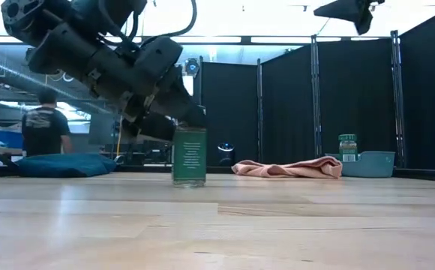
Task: Sort spices by type
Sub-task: Put the green seasoning bottle into the blue bin
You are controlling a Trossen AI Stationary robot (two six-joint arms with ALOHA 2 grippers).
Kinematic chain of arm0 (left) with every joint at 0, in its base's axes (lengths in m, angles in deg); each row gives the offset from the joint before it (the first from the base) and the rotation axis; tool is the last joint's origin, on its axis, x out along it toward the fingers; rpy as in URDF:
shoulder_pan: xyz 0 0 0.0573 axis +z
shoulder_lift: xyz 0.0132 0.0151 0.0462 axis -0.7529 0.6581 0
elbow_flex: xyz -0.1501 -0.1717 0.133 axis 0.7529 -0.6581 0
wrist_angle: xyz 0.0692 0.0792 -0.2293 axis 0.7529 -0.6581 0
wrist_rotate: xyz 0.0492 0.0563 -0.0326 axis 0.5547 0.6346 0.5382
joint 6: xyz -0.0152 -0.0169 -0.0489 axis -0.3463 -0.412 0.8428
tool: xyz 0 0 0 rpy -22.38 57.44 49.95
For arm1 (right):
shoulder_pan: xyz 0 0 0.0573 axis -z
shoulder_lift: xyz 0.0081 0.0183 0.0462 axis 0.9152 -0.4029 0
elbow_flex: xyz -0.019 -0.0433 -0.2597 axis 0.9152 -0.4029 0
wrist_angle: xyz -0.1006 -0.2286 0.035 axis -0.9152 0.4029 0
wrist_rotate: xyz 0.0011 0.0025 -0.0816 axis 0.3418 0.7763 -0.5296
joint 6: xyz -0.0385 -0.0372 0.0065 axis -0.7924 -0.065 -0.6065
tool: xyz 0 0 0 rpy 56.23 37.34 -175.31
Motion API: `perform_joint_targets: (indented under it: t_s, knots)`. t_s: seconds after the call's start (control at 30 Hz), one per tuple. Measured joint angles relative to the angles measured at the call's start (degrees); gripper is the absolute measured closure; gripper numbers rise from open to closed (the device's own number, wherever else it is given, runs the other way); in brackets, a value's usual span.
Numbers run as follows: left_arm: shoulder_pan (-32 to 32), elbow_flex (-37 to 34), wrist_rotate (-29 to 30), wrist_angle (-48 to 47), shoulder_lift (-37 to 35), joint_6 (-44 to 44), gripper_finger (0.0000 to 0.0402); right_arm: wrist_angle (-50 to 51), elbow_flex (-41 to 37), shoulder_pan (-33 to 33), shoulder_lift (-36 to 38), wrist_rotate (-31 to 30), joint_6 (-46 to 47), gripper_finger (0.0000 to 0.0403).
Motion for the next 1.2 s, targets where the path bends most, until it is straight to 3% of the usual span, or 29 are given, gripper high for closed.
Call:
perform_joint_targets:
  t_s: [0.17, 0.5, 0.93, 1.2]
  knots:
    - [0.0, 0.9, -0.5, 0.1, -0.2, -1.9, 0.0062, -5.2, 0.0, 0.0, -8.0, 3.7, -4.6, 0.0169]
    - [-1.2, 0.9, -1.8, -4.8, -0.3, -1.9, 0.0062, -18.3, 0.1, 0.0, -22.3, 3.9, -12.2, 0.0156]
    - [-2.1, 0.8, -0.8, -8.2, -0.2, -1.7, 0.0062, -19.1, 10.0, 0.0, -41.0, 9.1, -14.7, 0.0095]
    - [-2.1, 0.8, -0.6, -8.3, -0.1, -1.7, 0.0062, -19.0, 15.6, 0.3, -50.0, 11.4, -16.7, 0.0090]
